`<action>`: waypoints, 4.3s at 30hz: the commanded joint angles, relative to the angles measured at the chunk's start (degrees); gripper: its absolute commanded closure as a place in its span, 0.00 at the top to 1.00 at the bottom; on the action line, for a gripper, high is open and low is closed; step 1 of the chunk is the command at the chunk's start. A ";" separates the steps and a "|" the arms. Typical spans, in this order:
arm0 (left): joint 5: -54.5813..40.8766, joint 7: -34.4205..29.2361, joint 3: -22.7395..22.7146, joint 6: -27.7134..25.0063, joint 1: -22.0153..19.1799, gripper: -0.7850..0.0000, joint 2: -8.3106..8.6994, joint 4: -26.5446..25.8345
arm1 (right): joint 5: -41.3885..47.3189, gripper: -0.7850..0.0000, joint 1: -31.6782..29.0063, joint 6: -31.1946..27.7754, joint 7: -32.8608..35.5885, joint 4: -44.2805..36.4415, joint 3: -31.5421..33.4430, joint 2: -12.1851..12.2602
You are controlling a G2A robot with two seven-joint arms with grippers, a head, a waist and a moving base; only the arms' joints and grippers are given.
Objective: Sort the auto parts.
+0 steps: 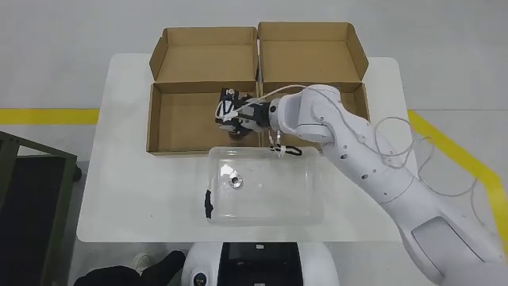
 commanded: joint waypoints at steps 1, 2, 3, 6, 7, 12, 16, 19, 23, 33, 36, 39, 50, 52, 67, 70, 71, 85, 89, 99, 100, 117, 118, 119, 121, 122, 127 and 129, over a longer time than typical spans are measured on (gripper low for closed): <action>0.00 0.00 0.00 0.00 0.00 1.00 0.00 0.00 | -0.90 0.58 -2.36 -0.75 1.41 -4.27 1.59 0.91; 0.00 0.00 0.00 0.00 0.00 1.00 0.00 0.00 | -1.50 0.59 -3.74 -1.11 2.06 -6.51 2.38 1.40; 0.00 0.00 0.00 0.00 0.00 1.00 0.00 0.00 | -2.12 0.60 -5.24 -1.71 2.76 -8.78 3.08 1.88; 0.00 0.00 0.00 0.00 0.00 1.00 0.00 0.00 | -4.28 0.68 -9.89 -2.13 5.73 -14.88 5.35 3.32; 0.00 0.00 0.00 0.00 0.00 1.00 0.00 0.00 | -4.56 0.70 -11.39 -2.31 6.41 -16.69 6.12 3.74; 0.00 0.00 0.00 0.00 0.00 1.00 0.00 0.00 | -7.10 0.71 -18.12 -4.35 8.46 -23.96 8.07 5.38; 0.00 0.00 0.00 0.00 0.00 1.00 0.00 0.00 | -8.90 0.72 -21.70 -6.53 8.79 -26.29 7.77 6.11; 0.00 0.00 0.00 0.00 0.00 1.00 0.00 0.00 | -9.79 0.70 -23.34 -7.59 8.97 -25.84 7.31 6.44; 0.00 0.00 0.00 0.00 0.00 1.00 0.00 0.00 | -10.59 0.66 -24.34 -8.30 8.75 -24.63 6.40 6.59; 0.00 0.00 0.00 0.00 0.00 1.00 0.00 0.00 | -12.10 0.62 -22.48 -7.22 6.66 -18.87 3.34 5.80; 0.00 0.00 0.00 0.00 0.00 1.00 0.00 0.00 | -12.70 0.61 -21.49 -6.32 5.82 -16.70 2.20 5.34; 0.00 0.00 0.00 0.00 0.00 1.00 0.00 0.00 | -13.02 0.61 -20.22 -6.13 5.28 -14.54 0.55 4.73; 0.00 0.00 0.00 0.00 0.00 1.00 0.00 0.00 | -12.96 0.58 -16.81 -5.64 4.05 -7.46 -3.94 2.68; 0.00 0.00 0.00 0.00 0.00 1.00 0.00 0.00 | -12.93 0.56 -16.42 -5.51 3.61 -6.41 -4.32 2.41; 0.00 0.00 0.00 0.00 0.00 1.00 0.00 0.00 | -12.32 0.00 -15.80 -6.15 2.84 -6.81 -4.08 1.87; 0.00 0.00 0.00 0.00 0.00 1.00 0.00 0.00 | -11.70 0.00 -16.32 -6.67 3.02 -8.78 -3.13 2.17; 0.00 0.00 0.00 0.00 0.00 1.00 0.00 0.00 | -11.49 0.00 -16.51 -6.96 3.06 -9.57 -2.75 2.31; 0.00 0.00 0.00 0.00 0.00 1.00 0.00 0.00 | -7.89 0.00 -21.80 -9.58 1.61 -22.18 8.15 5.50; 0.00 0.00 0.00 0.00 0.00 1.00 0.00 0.00 | -7.09 0.00 -23.78 -9.81 -0.08 -25.76 11.83 6.39; 0.00 0.00 0.00 0.00 0.00 1.00 0.00 0.00 | -6.21 0.00 -26.66 -10.86 -5.60 -31.99 19.68 7.93; 0.00 0.00 0.00 0.00 0.00 1.00 0.00 0.00 | -6.18 0.00 -26.94 -10.63 -6.13 -32.48 20.54 8.06; 0.00 0.00 0.00 0.00 0.00 1.00 0.00 0.00 | -5.17 0.00 -31.14 -9.01 -16.49 -36.44 31.75 9.63; 0.00 0.00 0.00 0.00 0.00 1.00 0.00 0.00 | -5.11 0.00 -31.26 -9.06 -16.98 -36.42 31.93 9.67; 0.00 0.00 0.00 0.00 0.00 1.00 0.00 0.00 | -5.11 0.00 -31.38 -9.11 -17.33 -36.33 32.01 9.71; 0.00 0.00 0.00 0.00 0.00 1.00 0.00 0.00 | -5.11 0.00 -31.54 -9.15 -17.69 -36.17 32.01 9.77; 0.00 0.00 0.00 0.00 0.00 1.00 0.00 0.00 | -4.99 0.00 -31.56 -9.21 -17.66 -35.95 31.91 9.80; 0.00 0.00 0.00 0.00 0.00 1.00 0.00 0.00 | -4.85 0.00 -29.66 -9.47 -16.12 -32.58 28.08 9.55; 0.00 0.00 0.00 0.00 0.00 1.00 0.00 0.00 | -5.66 0.00 -28.16 -9.21 -14.56 -31.10 25.13 9.24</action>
